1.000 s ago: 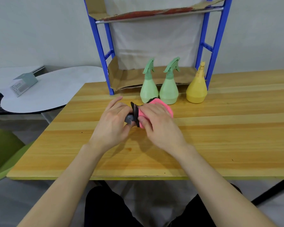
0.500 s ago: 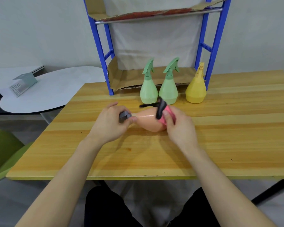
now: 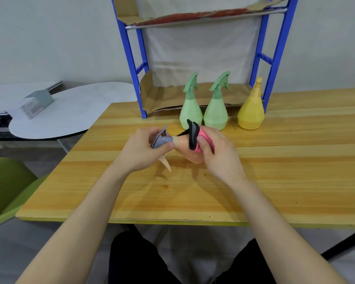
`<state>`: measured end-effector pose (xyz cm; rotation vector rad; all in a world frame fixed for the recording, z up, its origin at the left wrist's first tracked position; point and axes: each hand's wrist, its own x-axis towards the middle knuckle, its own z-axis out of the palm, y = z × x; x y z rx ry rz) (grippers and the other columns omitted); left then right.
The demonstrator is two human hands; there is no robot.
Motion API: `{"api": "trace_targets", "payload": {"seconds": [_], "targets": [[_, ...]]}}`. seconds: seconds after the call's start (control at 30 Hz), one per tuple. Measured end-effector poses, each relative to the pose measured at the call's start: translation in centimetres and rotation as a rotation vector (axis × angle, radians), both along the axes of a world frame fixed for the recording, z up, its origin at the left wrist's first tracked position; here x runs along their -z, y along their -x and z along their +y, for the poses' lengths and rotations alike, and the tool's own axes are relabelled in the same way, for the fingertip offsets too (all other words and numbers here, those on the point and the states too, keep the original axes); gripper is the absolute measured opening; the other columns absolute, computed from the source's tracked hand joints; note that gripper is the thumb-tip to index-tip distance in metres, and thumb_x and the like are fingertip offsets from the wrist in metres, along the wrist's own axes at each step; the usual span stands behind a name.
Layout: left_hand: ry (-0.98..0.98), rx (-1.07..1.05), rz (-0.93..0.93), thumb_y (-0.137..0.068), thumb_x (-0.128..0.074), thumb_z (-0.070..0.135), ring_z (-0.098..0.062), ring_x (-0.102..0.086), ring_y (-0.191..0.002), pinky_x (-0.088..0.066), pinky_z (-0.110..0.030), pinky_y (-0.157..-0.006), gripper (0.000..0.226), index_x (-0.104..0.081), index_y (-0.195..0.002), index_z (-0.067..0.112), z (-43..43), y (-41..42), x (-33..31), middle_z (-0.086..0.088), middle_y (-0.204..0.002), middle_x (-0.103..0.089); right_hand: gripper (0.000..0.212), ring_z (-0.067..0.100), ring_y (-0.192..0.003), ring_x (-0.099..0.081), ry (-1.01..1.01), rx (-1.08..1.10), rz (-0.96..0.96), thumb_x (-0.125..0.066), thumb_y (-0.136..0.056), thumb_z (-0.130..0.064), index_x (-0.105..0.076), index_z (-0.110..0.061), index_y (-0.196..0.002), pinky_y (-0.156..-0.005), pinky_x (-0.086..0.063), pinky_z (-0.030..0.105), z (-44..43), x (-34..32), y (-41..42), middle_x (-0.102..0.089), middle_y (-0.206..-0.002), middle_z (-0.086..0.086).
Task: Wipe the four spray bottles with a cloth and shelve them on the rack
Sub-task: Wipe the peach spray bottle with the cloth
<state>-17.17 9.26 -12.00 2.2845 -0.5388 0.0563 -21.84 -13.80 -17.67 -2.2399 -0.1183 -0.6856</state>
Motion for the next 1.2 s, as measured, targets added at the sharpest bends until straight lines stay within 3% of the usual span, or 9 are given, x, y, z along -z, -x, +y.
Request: {"api": "trace_targets", "payload": {"seconds": [0.1, 0.27, 0.37, 0.47, 0.63, 0.77, 0.97, 1.1, 1.2], "targets": [[0.039, -0.015, 0.072, -0.093, -0.081, 0.034, -0.024, -0.076, -0.079, -0.058, -0.044, -0.072, 0.014, -0.077, -0.096, 0.021, -0.3, 0.2, 0.0, -0.002, -0.084, -0.082, 0.036, 0.009, -0.127, -0.057, 0.055, -0.017, -0.028, -0.049, -0.112, -0.03, -0.061, -0.026, -0.146, -0.109, -0.049, 0.035, 0.3, -0.3, 0.1, -0.065, -0.138, -0.011], [0.065, -0.063, 0.088, -0.092, -0.077, 0.017, -0.009, -0.071, -0.061, -0.05, -0.024, -0.056, 0.005, -0.075, -0.091, 0.012, -1.0, 0.4, 0.7, 0.001, -0.076, -0.081, 0.043, 0.012, -0.15, -0.046, 0.315, -0.122, -0.09, -0.054, -0.109, -0.03, -0.059, -0.023, -0.151, -0.133, -0.021, 0.039, 2.8, -0.2, 0.2, -0.062, -0.152, -0.007], [0.074, -0.09, 0.106, -0.095, -0.079, 0.023, -0.005, -0.071, -0.065, -0.048, -0.016, -0.057, 0.007, -0.077, -0.093, 0.017, -0.6, 0.3, 0.9, 0.003, -0.078, -0.081, 0.04, 0.009, -0.144, -0.05, 0.153, 0.004, -0.058, -0.052, -0.111, -0.033, -0.059, -0.028, -0.15, -0.128, -0.034, 0.04, 0.6, 0.3, 0.2, -0.061, -0.15, -0.011], [0.082, -0.127, 0.128, -0.095, -0.078, 0.026, -0.008, -0.067, -0.063, -0.049, -0.023, -0.061, 0.012, -0.078, -0.088, 0.016, -0.8, 0.1, 0.6, 0.002, -0.076, -0.081, 0.033, 0.011, -0.125, -0.059, 0.079, 0.136, -0.005, -0.049, -0.113, -0.035, -0.063, -0.03, -0.142, -0.114, -0.05, 0.041, -0.5, -0.2, 0.2, -0.067, -0.137, -0.011], [0.125, -0.177, 0.219, -0.092, -0.077, 0.02, -0.006, -0.055, -0.049, -0.042, -0.02, -0.051, 0.019, -0.078, -0.078, 0.007, -1.3, 0.0, -0.3, 0.001, -0.064, -0.074, 0.045, 0.008, -0.149, -0.044, 0.287, -0.12, -0.143, -0.062, -0.108, -0.031, -0.059, -0.026, -0.152, -0.131, -0.023, 0.03, 1.8, 0.4, 0.0, -0.06, -0.154, -0.011], [0.18, -0.223, 0.274, -0.094, -0.08, 0.033, -0.006, -0.051, -0.049, -0.04, -0.022, -0.055, 0.028, -0.081, -0.079, 0.009, -1.0, -0.1, -0.2, 0.006, -0.058, -0.067, 0.031, 0.008, -0.124, -0.063, 0.002, 0.141, -0.013, -0.055, -0.11, -0.035, -0.067, -0.031, -0.138, -0.101, -0.045, 0.019, -0.9, 0.2, 0.5, -0.07, -0.129, -0.013], [0.205, -0.22, 0.355, -0.09, -0.079, 0.027, -0.014, -0.049, -0.061, -0.04, -0.031, -0.066, 0.028, -0.079, -0.069, 0.009, -1.4, -0.3, -0.7, -0.001, -0.061, -0.065, 0.048, 0.008, -0.15, -0.044, 0.19, -0.13, -0.09, -0.068, -0.103, -0.029, -0.061, -0.028, -0.151, -0.131, -0.025, 0.033, 2.0, 0.1, 0.2, -0.059, -0.154, -0.012], [0.268, -0.239, 0.413, -0.089, -0.083, 0.034, -0.015, -0.057, -0.072, -0.045, -0.031, -0.077, 0.028, -0.083, -0.072, 0.011, -0.5, -0.5, -0.2, 0.003, -0.063, -0.067, 0.025, 0.018, -0.105, -0.072, -0.003, 0.152, 0.058, -0.06, -0.108, -0.031, -0.074, -0.031, -0.129, -0.094, -0.055, 0.032, -1.6, 0.2, 0.1, -0.078, -0.112, -0.006], [0.305, -0.24, 0.444, -0.081, -0.084, 0.037, -0.017, -0.061, -0.076, -0.049, -0.036, -0.084, 0.027, -0.082, -0.07, 0.012, -0.2, -0.6, -0.2, -0.003, -0.069, -0.072, 0.02, 0.019, -0.092, -0.069, 0.017, 0.146, 0.114, -0.056, -0.11, -0.032, -0.072, -0.029, -0.119, -0.074, -0.048, 0.032, -2.8, -0.2, 0.1, -0.075, -0.099, -0.007]]}}
